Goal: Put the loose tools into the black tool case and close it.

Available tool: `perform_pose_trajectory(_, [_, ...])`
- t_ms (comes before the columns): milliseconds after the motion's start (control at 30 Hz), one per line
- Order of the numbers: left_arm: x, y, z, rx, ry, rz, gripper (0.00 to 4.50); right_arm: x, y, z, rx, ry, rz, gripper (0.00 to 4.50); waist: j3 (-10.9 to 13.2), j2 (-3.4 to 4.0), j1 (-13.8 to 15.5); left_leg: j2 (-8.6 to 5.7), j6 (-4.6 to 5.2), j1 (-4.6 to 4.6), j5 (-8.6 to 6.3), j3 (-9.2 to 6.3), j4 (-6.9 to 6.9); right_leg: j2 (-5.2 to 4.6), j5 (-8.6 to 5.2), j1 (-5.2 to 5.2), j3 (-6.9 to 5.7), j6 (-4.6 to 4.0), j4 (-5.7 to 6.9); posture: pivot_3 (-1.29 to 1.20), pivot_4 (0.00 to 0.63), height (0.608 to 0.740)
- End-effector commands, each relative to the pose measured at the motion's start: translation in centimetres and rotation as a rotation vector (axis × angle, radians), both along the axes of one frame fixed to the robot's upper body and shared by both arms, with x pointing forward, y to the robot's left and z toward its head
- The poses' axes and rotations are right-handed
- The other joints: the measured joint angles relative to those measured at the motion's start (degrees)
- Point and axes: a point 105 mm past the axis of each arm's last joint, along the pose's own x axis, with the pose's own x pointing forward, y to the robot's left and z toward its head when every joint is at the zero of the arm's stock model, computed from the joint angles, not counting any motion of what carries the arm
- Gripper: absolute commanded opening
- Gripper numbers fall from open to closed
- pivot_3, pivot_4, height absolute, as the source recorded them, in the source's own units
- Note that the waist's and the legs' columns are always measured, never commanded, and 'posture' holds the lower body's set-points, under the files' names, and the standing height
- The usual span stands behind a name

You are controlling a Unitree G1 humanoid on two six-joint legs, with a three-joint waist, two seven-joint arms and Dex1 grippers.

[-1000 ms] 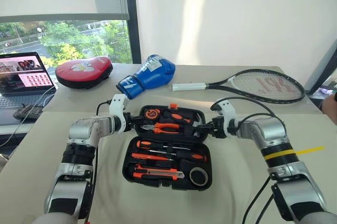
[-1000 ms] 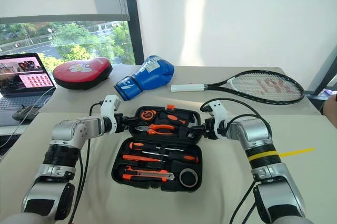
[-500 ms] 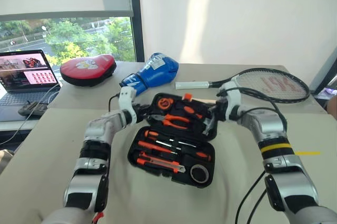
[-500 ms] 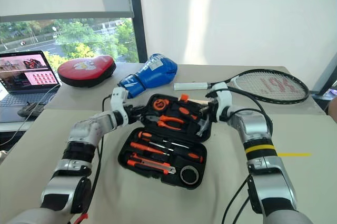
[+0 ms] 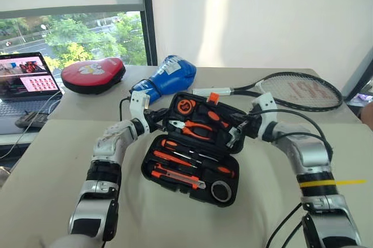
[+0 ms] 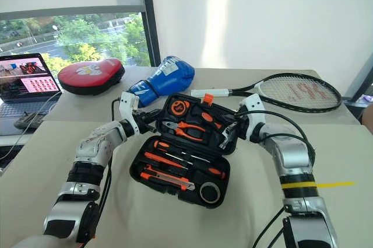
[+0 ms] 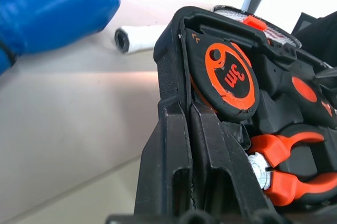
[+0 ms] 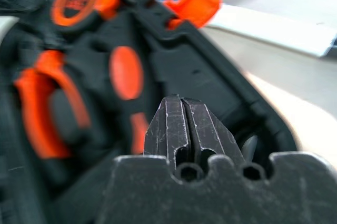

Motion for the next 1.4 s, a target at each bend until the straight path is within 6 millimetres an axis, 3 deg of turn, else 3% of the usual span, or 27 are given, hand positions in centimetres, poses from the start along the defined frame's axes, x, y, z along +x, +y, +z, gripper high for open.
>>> perform_pose_trajectory(33, [-0.6,-0.8,3.7,-0.033,-0.128,-0.038,0.0,-2.9,-0.5,2.2,-0.006,0.006,-0.04,1.48,0.0,0.0,0.4,0.0,0.02,0.0,0.01,0.0,0.03,0.0,0.04,0.01,0.0,-0.01,0.01,0.0,0.15,0.74])
perform_pose_trajectory(100, [-0.6,-0.8,3.7,-0.036,-0.125,-0.034,0.0,-4.2,-0.8,1.7,0.017,0.088,-0.067,2.15,0.0,0.0,0.6,0.0,0.04,0.01,0.02,0.0,0.05,0.0,0.08,0.02,0.03,-0.03,0.03,0.0,0.15,0.74])
perform_pose_trajectory(333, [-0.4,-0.9,3.6,-0.045,-0.12,-0.031,0.0,-5.5,-3.2,-0.1,0.034,0.245,-0.222,2.15,0.0,-0.01,0.8,-0.03,0.11,0.02,0.03,0.0,0.05,0.01,0.12,0.02,0.09,-0.07,0.06,0.0,0.15,0.74])
perform_pose_trajectory(800, [-0.4,-1.2,3.4,-0.043,-0.114,-0.044,0.0,-2.6,-4.0,-2.1,0.063,0.335,-0.255,2.15,0.0,-0.01,0.7,-0.09,0.16,0.03,0.05,0.01,0.04,0.01,0.15,0.02,0.15,-0.02,0.05,0.0,0.15,0.74])
perform_pose_trajectory(833, [-0.4,-1.2,3.4,-0.043,-0.114,-0.045,0.0,-2.4,-4.0,-2.3,0.057,0.338,-0.252,1.65,0.0,-0.01,0.7,-0.09,0.16,0.02,0.05,0.01,0.04,0.01,0.15,0.02,0.14,-0.01,0.04,0.0,0.15,0.74])
perform_pose_trajectory(1000, [-0.6,-1.1,3.3,-0.046,-0.113,-0.048,0.0,-2.1,-3.9,-2.1,0.055,0.313,-0.232,0.17,0.0,-0.01,0.7,-0.1,0.17,0.03,0.05,0.01,0.06,0.01,0.17,0.03,0.16,0.01,0.02,0.0,0.15,0.74])
perform_pose_trajectory(1200, [-0.2,-1.1,4.2,-0.056,-0.149,-0.046,0.0,-0.9,-3.5,0.3,0.068,0.145,-0.197,0.07,0.0,-0.01,0.6,-0.1,0.2,0.0,0.07,0.02,0.24,0.0,0.24,0.04,0.2,0.04,0.07,0.0,0.15,0.74])
perform_pose_trajectory(1400, [-0.4,-0.8,6.6,-0.052,-0.277,-0.064,0.0,0.6,-3.0,3.7,-0.043,-0.167,-0.146,0.07,0.0,-0.04,0.5,-0.13,0.29,-0.05,0.13,0.02,0.33,0.0,0.34,0.04,0.21,0.06,0.09,0.0,0.15,0.74])
